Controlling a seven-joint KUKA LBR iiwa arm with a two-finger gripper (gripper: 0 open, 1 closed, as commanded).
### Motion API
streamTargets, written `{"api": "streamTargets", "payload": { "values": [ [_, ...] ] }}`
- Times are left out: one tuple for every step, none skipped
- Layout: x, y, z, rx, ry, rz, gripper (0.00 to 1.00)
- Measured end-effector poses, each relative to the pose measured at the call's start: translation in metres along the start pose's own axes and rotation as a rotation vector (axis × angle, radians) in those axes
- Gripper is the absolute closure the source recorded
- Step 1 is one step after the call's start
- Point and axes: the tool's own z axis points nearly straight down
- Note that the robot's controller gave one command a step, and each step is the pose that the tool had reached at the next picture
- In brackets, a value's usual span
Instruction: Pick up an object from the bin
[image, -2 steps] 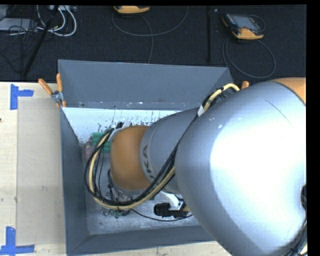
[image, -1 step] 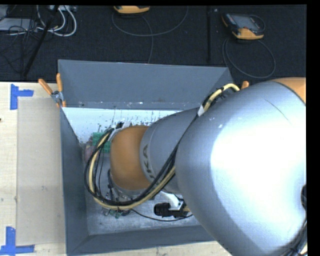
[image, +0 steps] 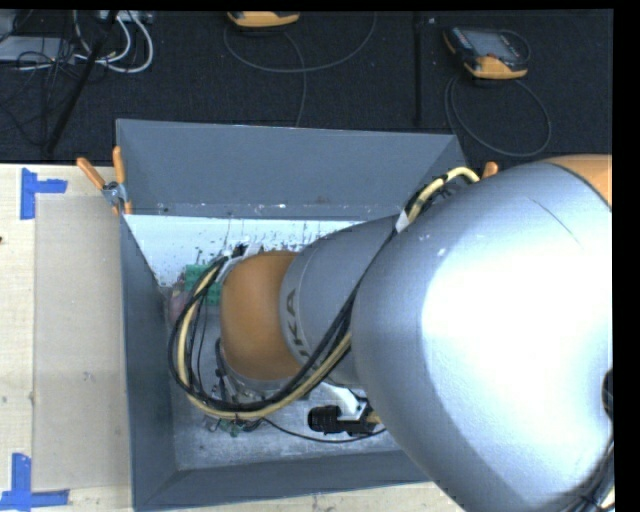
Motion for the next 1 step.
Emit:
{"api": "streamTargets", "payload": {
  "values": [
    [0.0,0.0,0.0,0.0,0.0,-0.001,1.0]
  ]
}}
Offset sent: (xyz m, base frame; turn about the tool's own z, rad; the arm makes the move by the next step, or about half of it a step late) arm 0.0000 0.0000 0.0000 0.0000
